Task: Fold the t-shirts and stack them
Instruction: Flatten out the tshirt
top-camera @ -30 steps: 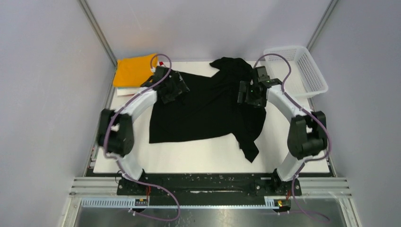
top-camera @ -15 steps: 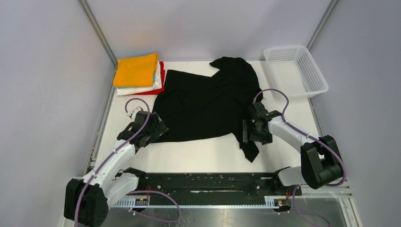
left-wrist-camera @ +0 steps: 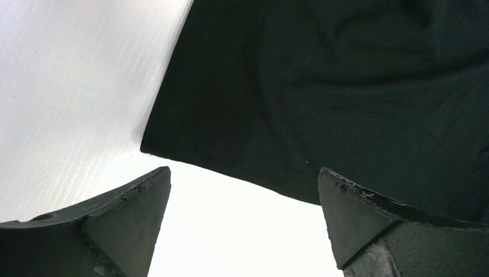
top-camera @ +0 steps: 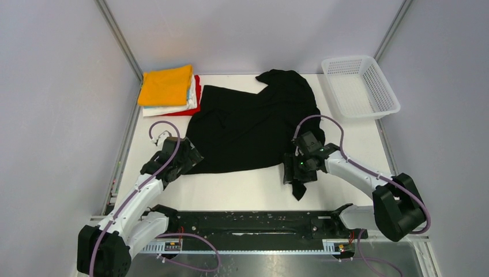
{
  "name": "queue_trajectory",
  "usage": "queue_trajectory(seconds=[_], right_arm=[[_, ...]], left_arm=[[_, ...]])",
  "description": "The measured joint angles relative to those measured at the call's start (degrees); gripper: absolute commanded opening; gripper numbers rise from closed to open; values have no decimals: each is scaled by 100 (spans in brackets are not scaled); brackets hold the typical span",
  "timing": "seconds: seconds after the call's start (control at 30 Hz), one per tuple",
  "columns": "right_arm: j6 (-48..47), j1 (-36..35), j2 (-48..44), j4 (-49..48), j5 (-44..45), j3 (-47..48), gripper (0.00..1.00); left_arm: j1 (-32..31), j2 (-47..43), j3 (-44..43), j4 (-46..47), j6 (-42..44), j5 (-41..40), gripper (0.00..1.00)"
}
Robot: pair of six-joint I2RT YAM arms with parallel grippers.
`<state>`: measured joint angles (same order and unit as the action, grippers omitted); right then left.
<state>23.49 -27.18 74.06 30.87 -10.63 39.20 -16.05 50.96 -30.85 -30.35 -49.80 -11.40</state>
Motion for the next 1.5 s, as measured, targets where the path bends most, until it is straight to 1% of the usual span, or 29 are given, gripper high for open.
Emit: queue_trajectory(seconds=[0.1, 0.23, 0.37, 0.43, 0.5, 0.57, 0.63, 0.7, 0.73, 0.87, 0.93, 0.97, 1.0, 1.07, 1.13, 1.23, 1.4, 1.47, 1.5], right_arm=[[94, -621, 44, 50, 125, 166, 79], [184, -1355, 354, 155, 640, 671, 80], [184, -2245, 1073, 245, 1113, 1303, 81], [153, -2664, 1486, 273, 1228, 1624, 82], [94, -2988, 1764, 267, 1279, 1829, 85], [70, -3154, 1788, 295, 1303, 1860, 89], [55, -3169, 1685, 323, 1414, 1838, 93], [63, -3154, 1414, 310, 1572, 1727, 98], [76, -3150, 1126, 313, 1696, 1600, 99], [195, -2949, -179, 337, 2033, 1137, 98], [317, -2455, -774, 286, 2028, 857, 96], [352, -2297, -874, 267, 2004, 791, 95], [457, -1703, -1117, 236, 1993, 570, 94], [590, -946, -1233, 214, 2048, 282, 91], [669, -398, -1147, 225, 2070, 68, 87], [743, 72, -704, 199, 2076, -4, 82], [780, 326, 476, -63, 1993, 197, 76], [778, 330, 927, -153, 1928, 352, 69], [765, 330, 1084, -105, 1915, 466, 61]], left_arm=[[0, 55, 7, 0, -2, 0, 99], [0, 57, 24, 2, -2, -4, 99], [0, 66, 28, 4, -2, -26, 99], [0, 92, 28, 7, 0, -42, 99], [0, 140, 28, 4, 0, -46, 99], [0, 179, 28, 4, 0, -46, 99], [0, 188, 28, 7, 0, -48, 99], [0, 205, 31, 9, 0, -57, 99], [0, 210, 31, 9, 0, -61, 99], [0, 236, 31, 46, 0, -66, 99], [0, 291, 31, 87, 0, -61, 99], [0, 328, 31, 109, 0, -57, 99], [0, 367, 31, 142, -2, -48, 99], [0, 468, 31, 212, -2, -35, 99], [0, 592, 31, 293, -7, 2, 99], [0, 848, 31, 518, -22, 94, 99], [0, 1499, 15, 1113, -26, 404, 99], [0, 1810, -22, 1296, -26, 503, 99], [-2, 1976, -61, 1368, -22, 525, 99]])
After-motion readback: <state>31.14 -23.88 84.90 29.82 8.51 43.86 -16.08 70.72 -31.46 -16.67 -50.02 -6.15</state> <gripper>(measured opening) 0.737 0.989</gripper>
